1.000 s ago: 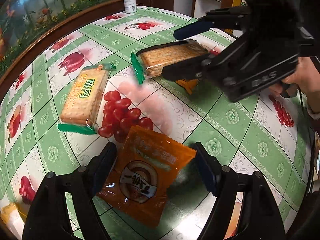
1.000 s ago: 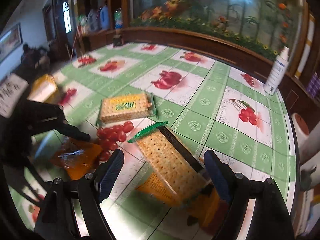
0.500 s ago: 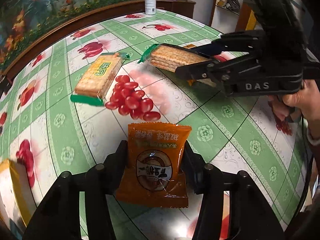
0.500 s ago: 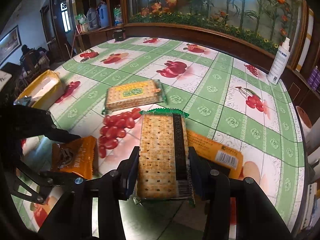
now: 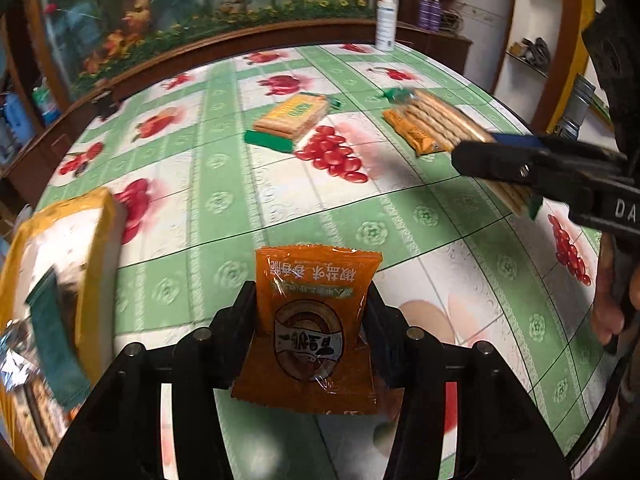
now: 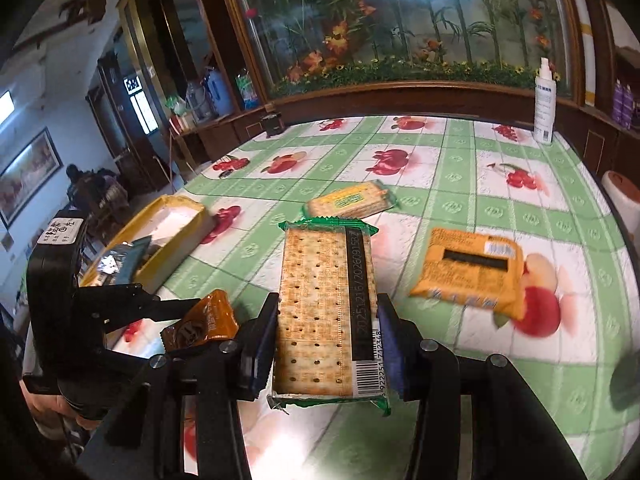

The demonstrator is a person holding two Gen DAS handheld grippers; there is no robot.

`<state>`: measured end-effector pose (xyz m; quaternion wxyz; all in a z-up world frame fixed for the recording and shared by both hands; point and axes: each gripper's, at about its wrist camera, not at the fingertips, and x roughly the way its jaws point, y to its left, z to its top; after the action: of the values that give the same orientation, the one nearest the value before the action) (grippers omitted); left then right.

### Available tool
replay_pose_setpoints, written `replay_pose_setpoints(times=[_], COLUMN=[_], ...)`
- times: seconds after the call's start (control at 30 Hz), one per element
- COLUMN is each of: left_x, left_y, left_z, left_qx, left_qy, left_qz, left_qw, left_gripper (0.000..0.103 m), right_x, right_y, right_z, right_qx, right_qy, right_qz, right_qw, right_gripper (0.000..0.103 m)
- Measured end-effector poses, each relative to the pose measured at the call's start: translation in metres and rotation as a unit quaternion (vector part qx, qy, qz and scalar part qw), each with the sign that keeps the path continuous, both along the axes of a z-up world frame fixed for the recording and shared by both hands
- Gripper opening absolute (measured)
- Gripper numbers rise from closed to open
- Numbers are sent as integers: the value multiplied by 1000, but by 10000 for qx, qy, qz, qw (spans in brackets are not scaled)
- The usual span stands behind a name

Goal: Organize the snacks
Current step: 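Carry the orange bag and cracker pack over the yellow-rimmed tray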

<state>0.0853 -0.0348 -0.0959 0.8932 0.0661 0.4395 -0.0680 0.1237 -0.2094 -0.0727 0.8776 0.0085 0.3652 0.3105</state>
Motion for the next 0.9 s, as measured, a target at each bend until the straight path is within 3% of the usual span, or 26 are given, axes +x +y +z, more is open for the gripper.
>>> replay_pose_setpoints(times=[0.2, 0.57, 0.9], left_x=[-23, -56, -68], left_y=[20, 55, 82], left_z=[12, 23, 31], left_qx=[221, 446, 473], left_qy=[-270, -515, -664], left_qz=[619, 1203, 1583], left_qw=[9975, 9904, 9840], left_gripper=[49, 49, 49], right_x=[-30, -61, -76], right_y=[10, 37, 63], right_z=[-10, -29, -24], right_qx=[472, 685, 608], right_qy=[238, 562, 519], right_qz=[39, 276, 554], right_qw=[9986, 9957, 9953], right_gripper=[47, 47, 47])
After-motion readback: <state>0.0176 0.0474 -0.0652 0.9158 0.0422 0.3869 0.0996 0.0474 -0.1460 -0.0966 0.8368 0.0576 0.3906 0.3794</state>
